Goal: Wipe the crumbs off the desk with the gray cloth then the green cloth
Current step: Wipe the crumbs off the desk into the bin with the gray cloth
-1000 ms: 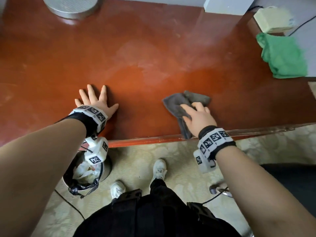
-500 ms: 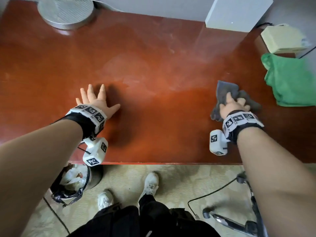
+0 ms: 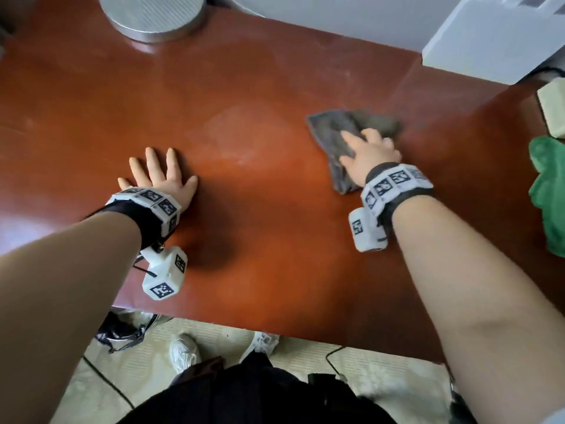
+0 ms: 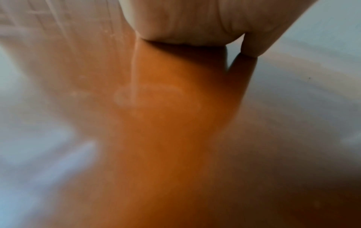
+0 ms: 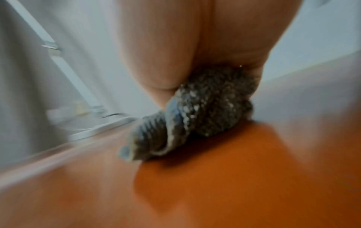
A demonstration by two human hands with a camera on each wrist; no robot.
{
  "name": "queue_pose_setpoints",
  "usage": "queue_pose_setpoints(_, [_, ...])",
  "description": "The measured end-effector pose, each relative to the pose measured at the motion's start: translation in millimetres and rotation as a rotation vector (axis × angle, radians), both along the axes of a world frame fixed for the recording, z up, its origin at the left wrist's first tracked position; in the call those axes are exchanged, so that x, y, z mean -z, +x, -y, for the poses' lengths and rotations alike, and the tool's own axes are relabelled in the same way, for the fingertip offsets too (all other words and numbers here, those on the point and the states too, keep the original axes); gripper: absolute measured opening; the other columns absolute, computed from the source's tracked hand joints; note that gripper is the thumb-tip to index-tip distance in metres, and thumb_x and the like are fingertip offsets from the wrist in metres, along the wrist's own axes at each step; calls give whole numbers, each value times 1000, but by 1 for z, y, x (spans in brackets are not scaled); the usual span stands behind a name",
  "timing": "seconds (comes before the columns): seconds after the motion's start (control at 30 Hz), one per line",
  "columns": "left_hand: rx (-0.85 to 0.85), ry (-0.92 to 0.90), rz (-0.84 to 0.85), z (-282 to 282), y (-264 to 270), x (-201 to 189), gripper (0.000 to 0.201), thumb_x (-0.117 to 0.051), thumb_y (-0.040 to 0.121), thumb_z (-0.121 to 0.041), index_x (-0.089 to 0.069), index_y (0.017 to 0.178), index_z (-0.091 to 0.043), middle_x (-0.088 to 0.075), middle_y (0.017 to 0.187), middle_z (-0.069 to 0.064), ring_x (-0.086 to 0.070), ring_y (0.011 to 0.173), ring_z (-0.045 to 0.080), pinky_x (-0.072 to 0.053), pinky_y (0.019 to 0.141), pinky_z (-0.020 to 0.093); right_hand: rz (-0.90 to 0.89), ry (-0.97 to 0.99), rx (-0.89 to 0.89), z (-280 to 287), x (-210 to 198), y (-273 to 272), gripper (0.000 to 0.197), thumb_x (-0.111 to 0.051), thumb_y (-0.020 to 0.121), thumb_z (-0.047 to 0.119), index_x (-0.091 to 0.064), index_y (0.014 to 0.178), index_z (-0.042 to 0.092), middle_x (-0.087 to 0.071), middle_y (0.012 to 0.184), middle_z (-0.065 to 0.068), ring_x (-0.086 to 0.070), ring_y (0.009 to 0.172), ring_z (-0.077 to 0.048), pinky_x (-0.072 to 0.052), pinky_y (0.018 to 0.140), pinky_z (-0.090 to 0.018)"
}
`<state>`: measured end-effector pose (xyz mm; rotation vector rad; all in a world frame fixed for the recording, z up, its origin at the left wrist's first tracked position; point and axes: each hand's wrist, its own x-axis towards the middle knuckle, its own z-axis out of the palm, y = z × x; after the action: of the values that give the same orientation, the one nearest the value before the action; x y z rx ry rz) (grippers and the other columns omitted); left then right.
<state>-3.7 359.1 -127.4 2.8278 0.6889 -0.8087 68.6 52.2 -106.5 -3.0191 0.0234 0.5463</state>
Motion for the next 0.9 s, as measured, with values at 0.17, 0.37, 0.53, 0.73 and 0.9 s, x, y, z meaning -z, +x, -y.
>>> queue_pose_setpoints(0.17, [21,-20,-52,-5,6,-3,69,-21,93,-59,11,148,-31,21,155,0,18,142,31,4,114,54,-91,-223,546,66,0,45,60,-47,93,35,-21,147,28,-20,147,-17,-24,134,-40,-25,106,-55])
queue_pose_setpoints(0.37, [45,-36,-77,-9,14,-6,69,-21,93,-60,13,146,-35,25,154,-1,19,142,32,2,112,58,79,-70,-149,-78,1,44,50,-45,92,36,-30,140,37,-33,138,-12,-37,120,-38,-34,98,-44])
queue_pose_setpoints(0.53, [59,-72,-84,-15,24,-9,73,-29,92,-60,12,147,-34,27,153,-1,21,141,34,2,110,61,23,74,-694,-185,2,24,50,-43,95,34,-27,142,41,-29,144,-3,-32,125,-30,-28,103,-38])
queue_pose_setpoints(0.73, [45,-90,-126,-20,34,-9,80,-32,88,-65,19,144,-40,30,152,-1,22,139,39,-2,111,63,58,-42,-233,-110,-3,101,41,-41,95,35,-36,136,30,-35,137,-14,-38,122,-38,-36,96,-45])
queue_pose_setpoints(0.9, [30,-74,-152,-7,52,-21,88,-40,85,-66,18,145,-37,29,152,5,21,139,41,-5,107,67,-55,-109,323,14,-2,115,50,-40,96,21,-28,144,15,-22,148,-22,-25,135,-42,-26,108,-50])
